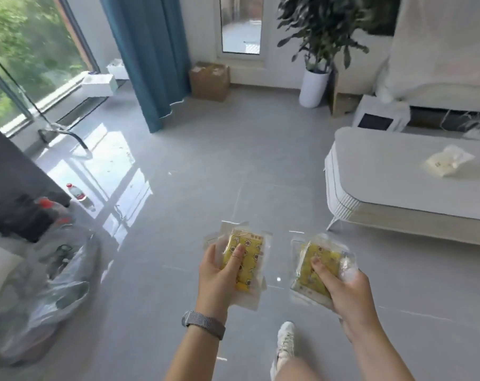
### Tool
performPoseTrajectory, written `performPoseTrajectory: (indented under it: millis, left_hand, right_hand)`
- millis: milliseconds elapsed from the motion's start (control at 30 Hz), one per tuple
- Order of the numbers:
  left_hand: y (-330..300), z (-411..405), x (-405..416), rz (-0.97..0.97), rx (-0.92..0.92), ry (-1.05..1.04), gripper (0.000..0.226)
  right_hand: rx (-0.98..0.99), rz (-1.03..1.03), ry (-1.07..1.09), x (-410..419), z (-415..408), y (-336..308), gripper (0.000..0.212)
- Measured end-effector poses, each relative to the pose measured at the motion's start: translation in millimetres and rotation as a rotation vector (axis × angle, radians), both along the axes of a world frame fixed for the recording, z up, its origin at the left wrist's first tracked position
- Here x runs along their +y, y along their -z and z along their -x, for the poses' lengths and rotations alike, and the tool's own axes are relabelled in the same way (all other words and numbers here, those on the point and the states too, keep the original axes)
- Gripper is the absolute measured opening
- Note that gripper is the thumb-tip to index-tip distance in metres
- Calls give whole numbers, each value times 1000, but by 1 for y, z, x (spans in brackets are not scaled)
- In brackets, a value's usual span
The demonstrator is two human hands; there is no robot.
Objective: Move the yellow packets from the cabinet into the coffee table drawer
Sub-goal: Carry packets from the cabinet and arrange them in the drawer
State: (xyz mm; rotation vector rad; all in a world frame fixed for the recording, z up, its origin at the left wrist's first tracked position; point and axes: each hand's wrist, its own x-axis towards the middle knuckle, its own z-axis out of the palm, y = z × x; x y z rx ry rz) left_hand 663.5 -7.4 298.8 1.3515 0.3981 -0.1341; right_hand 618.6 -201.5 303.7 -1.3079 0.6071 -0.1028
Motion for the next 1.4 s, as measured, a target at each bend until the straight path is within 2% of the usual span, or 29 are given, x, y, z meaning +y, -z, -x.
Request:
performPoseTrajectory:
  millis: [267, 433, 733, 1133, 1400]
  left_hand:
    - [2, -59, -134, -99, 0, 322, 13]
    - [1, -99, -242, -112, -36, 427, 12]
    - [10, -133, -414, -109, 18, 672, 13]
    - [36, -222, -583, -146, 51, 863, 14]
    - [44, -278, -687, -209, 39, 1001, 12]
  right_hand:
    - [13, 90, 321, -125, -2, 16, 18]
    - [12, 108, 443, -217, -20, 13, 17]
    - [36, 79, 667, -354, -15, 4, 14]
    - [101, 29, 809, -491, -73, 8, 9]
    - [173, -2, 886, -580, -116, 1, 13]
